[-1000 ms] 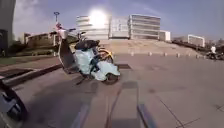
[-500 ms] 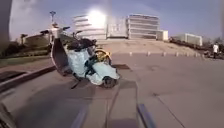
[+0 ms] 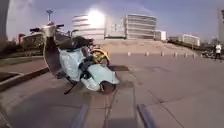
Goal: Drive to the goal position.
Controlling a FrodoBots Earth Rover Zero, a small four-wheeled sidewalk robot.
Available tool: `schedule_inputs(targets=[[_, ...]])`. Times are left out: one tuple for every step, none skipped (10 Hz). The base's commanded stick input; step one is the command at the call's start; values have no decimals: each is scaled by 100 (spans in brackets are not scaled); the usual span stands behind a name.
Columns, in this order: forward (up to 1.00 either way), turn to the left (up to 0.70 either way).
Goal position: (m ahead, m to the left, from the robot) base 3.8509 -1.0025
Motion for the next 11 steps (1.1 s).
schedule_inputs(targets=[[0,-45],[0,-45],[0,-45],[0,-45],[0,-45],[0,-45],[0,-45],[0,-45],[0,-45],[0,-45],[0,-45]])
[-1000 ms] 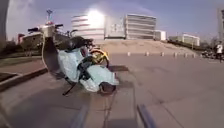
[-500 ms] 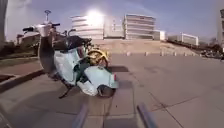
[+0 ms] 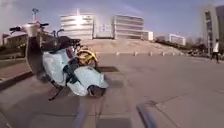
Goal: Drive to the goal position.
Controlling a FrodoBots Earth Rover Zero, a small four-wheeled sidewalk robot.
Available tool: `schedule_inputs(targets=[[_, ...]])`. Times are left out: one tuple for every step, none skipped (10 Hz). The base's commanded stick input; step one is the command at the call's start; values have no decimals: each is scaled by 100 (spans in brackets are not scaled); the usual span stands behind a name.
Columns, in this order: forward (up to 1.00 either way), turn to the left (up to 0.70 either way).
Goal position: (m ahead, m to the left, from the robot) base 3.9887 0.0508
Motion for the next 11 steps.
schedule_inputs(targets=[[0,-45],[0,-45],[0,-45],[0,-45],[0,-45],[40,-29],[45,-27],[45,-27],[45,-27],[45,-27],[45,-27]])
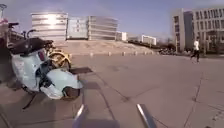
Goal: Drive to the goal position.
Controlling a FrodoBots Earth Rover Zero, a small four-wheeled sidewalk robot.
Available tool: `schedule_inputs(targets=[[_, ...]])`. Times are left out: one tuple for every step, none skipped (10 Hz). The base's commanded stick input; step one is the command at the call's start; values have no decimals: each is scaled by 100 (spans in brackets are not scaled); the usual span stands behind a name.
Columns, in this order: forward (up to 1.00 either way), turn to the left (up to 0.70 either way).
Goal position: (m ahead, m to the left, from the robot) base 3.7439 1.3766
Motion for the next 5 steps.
schedule_inputs(targets=[[45,-27],[45,-27],[45,-27],[45,-27],[45,-27]])
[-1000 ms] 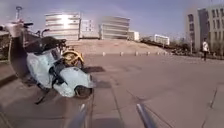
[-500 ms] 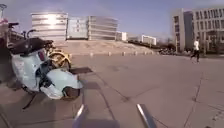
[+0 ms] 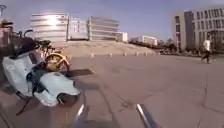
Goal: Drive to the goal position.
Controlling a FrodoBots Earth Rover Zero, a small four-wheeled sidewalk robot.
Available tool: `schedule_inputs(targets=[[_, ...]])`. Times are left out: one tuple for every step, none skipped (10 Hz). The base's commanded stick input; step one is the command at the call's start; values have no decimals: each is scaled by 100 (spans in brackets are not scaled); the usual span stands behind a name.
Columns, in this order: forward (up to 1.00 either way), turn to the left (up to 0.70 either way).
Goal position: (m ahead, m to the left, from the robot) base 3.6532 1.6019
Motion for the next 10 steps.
schedule_inputs(targets=[[45,-27],[45,-27],[45,-27],[45,-27],[45,-27],[45,-27],[45,-27],[45,-27],[45,-27],[45,-27]])
